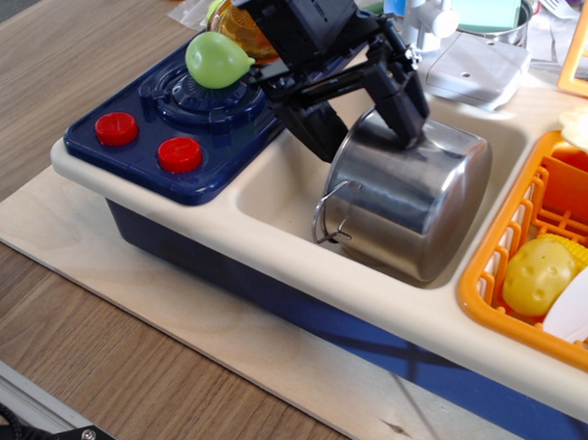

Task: Flip pot upright which is in sink

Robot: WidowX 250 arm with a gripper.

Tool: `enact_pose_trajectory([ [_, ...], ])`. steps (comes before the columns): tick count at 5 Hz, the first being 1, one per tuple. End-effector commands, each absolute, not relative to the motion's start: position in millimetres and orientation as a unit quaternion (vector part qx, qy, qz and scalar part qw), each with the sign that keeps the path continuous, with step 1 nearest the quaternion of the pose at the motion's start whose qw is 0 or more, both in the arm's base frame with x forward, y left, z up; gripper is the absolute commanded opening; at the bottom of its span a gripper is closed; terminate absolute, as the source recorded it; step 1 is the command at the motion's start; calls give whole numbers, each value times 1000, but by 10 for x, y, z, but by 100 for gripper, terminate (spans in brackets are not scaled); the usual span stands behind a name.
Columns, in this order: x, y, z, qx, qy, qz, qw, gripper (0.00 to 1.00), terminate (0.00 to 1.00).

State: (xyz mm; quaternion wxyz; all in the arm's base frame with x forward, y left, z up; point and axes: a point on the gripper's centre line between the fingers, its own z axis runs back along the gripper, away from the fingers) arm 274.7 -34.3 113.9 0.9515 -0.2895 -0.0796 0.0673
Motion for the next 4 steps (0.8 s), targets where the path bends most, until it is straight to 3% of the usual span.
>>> enact_pose_trajectory([
  [1,2799,-509,1135,-257,-92,67,960,0,0],
  [3,2874,-684,1274,-26,-118,-32,992,0,0],
  [4,2914,-622,1314,43,-109,-80,990,0,0],
])
